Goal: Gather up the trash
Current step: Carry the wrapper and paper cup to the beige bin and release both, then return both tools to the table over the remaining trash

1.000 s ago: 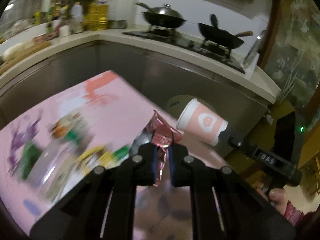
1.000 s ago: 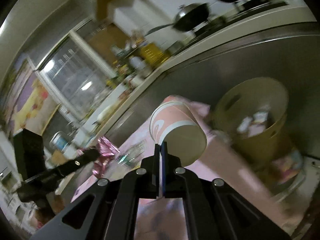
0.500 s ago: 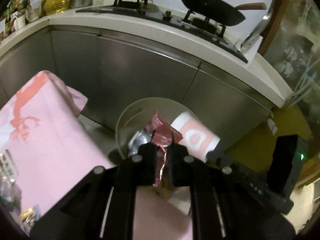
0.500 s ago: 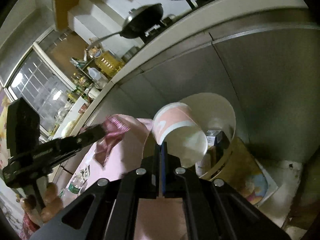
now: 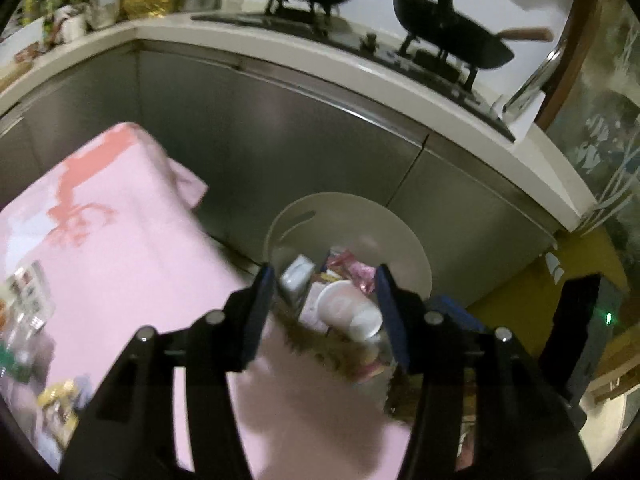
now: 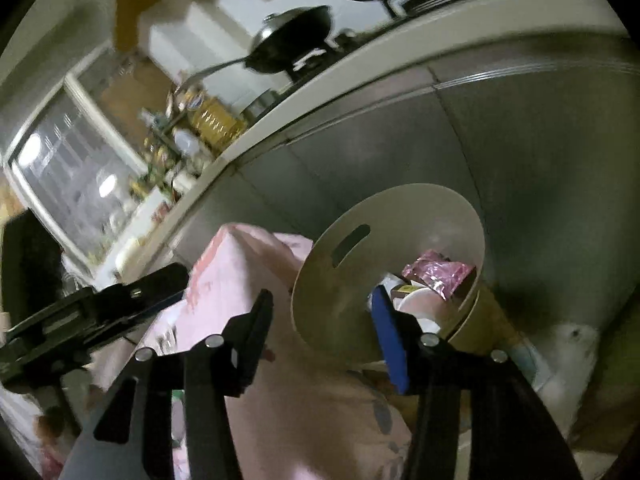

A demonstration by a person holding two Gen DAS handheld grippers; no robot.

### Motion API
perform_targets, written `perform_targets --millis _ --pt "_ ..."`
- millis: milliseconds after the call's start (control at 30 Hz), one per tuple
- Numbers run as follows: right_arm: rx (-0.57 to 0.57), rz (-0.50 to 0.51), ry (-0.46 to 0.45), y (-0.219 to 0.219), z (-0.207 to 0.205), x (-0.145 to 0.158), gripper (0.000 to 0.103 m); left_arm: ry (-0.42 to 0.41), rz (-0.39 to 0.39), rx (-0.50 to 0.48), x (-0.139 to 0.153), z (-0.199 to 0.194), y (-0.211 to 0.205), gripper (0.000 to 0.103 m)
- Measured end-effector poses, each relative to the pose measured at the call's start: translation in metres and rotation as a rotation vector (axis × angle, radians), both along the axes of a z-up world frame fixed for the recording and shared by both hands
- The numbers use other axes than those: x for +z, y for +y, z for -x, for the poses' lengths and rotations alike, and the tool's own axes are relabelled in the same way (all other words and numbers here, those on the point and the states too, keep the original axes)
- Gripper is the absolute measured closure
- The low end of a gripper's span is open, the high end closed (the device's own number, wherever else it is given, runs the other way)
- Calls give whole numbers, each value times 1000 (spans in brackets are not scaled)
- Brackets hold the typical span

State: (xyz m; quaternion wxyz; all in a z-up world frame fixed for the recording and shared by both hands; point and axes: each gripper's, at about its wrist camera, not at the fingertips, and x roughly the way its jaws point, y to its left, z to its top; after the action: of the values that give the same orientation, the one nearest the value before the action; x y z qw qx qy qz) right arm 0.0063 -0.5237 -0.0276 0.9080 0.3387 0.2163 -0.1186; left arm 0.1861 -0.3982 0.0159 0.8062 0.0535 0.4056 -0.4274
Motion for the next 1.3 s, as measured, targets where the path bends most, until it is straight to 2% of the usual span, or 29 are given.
perform_targets --millis 167,333,533,900,1100,1300 --pt "42 107 54 45 -7 20 54 -51 6 85 6 21 65 53" --pt "89 179 66 91 -6 36 54 -75 12 158 12 36 131 53" --pt "157 332 83 159 -5 55 52 -108 14 274 17 49 210 53" --pt "284 489 111 257 -10 63 52 -143 -38 542 3 75 352 53" --pt "352 529 128 294 -14 58 52 -142 -70 621 -8 84 400 53" --pt "392 553 139 316 -17 55 52 -120 -70 665 -17 88 426 53"
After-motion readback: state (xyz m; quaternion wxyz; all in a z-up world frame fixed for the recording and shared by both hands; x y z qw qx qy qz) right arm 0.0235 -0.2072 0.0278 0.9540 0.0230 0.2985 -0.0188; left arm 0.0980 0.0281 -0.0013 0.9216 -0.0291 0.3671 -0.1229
